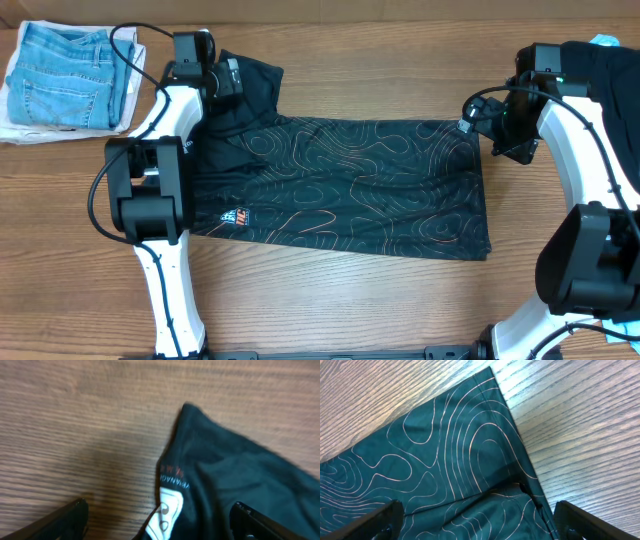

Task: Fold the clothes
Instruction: 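Grasp the jersey's top-left and top-right corners with both grippers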

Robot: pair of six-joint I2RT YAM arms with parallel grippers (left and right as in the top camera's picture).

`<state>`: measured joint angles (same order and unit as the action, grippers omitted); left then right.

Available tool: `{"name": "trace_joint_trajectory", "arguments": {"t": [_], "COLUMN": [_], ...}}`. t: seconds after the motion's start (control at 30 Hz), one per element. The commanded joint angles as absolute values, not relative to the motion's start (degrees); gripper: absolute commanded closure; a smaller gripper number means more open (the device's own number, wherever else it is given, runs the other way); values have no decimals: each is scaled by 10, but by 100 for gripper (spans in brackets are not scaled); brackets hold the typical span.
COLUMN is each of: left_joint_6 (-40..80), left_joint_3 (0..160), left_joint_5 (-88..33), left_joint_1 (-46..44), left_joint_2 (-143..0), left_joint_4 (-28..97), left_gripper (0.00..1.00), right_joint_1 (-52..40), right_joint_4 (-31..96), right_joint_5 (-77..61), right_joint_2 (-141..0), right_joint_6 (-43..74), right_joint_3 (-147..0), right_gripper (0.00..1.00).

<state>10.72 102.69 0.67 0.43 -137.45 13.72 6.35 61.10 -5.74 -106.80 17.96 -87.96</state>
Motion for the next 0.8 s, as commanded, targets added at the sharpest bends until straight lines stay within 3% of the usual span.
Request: {"name": "trace_joint_trajectory", "arguments": {"t": [0.0, 0.23, 0.5, 0.7, 0.77], "left_joint_6": [87, 62, 57, 57, 57], "left_joint_3": [1033, 1033, 1033, 1033, 1033], "left_joint_5": [2, 1, 0, 0, 0], "left_joint_1": [6, 6, 5, 0, -2], "left_joint_2": [-1394, -1394, -1394, -1394, -1394], "left_joint_4": [133, 118, 104, 96, 89], "left_gripper": [7, 14, 49, 94, 96], "right_joint_1": [65, 65, 65, 65, 67], "right_joint_4": [609, 597, 571, 543, 525], "right_joint_5": [-59, -59, -58, -35, -31], "right_joint_2": [-1068, -1068, -1068, -1069, -1069], "right_joint_6": [175, 175, 176, 182, 182], "right_joint_3": [-892, -892, -867, -854, -854], "right_gripper": [0, 0, 0, 0, 0]}}
